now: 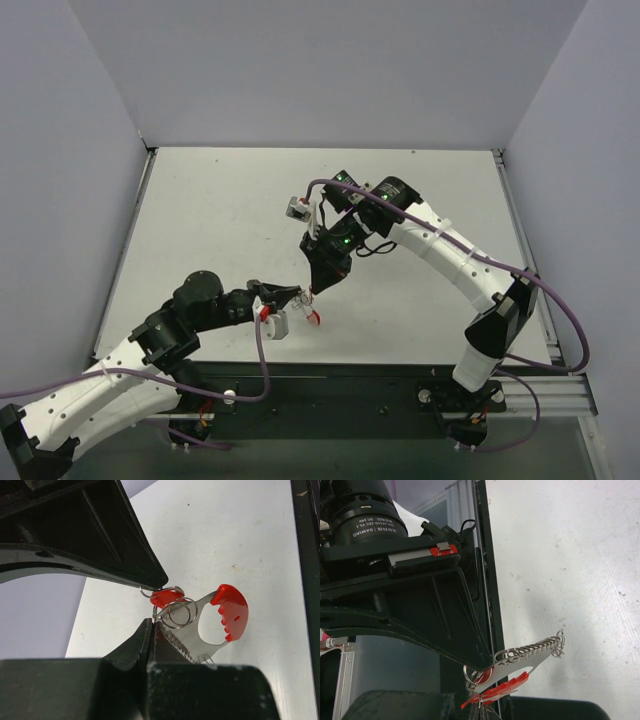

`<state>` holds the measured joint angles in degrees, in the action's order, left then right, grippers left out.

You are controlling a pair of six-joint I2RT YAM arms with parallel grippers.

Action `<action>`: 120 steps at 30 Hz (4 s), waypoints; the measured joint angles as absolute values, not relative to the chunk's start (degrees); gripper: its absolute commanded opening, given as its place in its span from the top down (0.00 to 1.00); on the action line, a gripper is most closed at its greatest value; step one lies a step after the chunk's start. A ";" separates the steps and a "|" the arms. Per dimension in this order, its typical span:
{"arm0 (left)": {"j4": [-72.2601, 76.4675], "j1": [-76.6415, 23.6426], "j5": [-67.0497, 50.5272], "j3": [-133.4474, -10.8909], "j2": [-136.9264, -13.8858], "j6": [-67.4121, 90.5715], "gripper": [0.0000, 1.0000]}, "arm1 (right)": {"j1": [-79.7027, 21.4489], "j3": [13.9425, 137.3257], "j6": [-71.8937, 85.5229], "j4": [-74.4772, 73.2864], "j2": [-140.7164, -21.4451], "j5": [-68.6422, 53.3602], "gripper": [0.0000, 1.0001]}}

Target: Put the keys on the keyring

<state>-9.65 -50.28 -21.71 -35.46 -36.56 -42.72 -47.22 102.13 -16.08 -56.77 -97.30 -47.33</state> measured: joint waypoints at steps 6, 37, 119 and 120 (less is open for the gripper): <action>-9.45 -50.28 -21.21 -35.40 -35.64 -42.70 1.00 | -47.35 102.19 -16.56 -57.74 -97.47 -47.31 1.00; -9.50 -50.98 -19.73 -35.27 -36.80 -42.72 1.00 | -48.10 106.41 -16.75 -59.48 -101.16 -46.87 1.00; -13.67 -56.31 -11.97 -35.16 -38.85 -45.78 1.00 | -48.29 101.67 -18.33 -60.12 -103.90 -52.25 1.00; -13.69 -56.31 -11.92 -35.16 -38.81 -45.78 1.00 | -48.29 101.65 -18.37 -60.07 -103.90 -52.53 1.00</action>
